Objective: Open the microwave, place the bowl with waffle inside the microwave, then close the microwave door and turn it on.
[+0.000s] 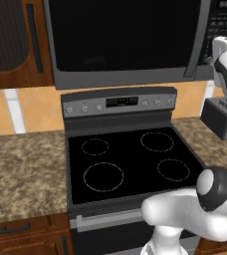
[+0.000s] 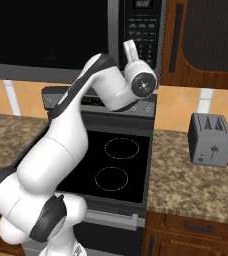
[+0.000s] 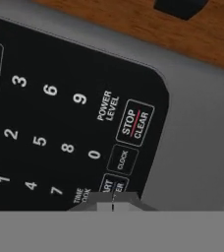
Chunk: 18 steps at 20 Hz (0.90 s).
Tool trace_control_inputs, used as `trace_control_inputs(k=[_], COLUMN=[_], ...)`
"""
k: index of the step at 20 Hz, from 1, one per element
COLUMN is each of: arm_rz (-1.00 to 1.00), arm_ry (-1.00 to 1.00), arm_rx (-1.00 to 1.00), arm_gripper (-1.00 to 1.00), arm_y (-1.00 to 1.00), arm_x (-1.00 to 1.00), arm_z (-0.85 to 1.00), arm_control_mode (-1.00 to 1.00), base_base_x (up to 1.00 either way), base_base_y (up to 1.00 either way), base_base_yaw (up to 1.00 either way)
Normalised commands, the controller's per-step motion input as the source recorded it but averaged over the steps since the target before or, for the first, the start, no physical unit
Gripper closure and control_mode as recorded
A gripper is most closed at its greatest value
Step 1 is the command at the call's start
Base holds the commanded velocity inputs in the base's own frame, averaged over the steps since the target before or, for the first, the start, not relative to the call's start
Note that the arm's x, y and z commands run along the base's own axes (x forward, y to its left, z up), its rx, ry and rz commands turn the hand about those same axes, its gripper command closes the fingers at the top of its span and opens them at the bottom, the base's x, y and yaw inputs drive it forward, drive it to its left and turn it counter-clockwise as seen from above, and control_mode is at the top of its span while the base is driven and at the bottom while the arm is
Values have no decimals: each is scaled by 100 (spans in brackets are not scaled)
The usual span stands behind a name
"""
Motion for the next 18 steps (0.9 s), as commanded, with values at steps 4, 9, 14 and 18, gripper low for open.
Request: trace_control_inputs(k=[4,9,14,18], arm_rz=[-1,-1,-5,-5], arm_ry=[0,0,-21,-34], arm_rx=[0,0,0,2], arm_gripper=[100,100,100,100], arm_y=[0,0,0,0], arm_x=[58,77,18,0], arm_z=[-13,-24,-58,-64], arm_control_mode=[-100,-100,-100,-100], base_base_x=[0,0,0,0], base_base_y=[0,0,0,0], base_base_yaw=[0,0,0,0])
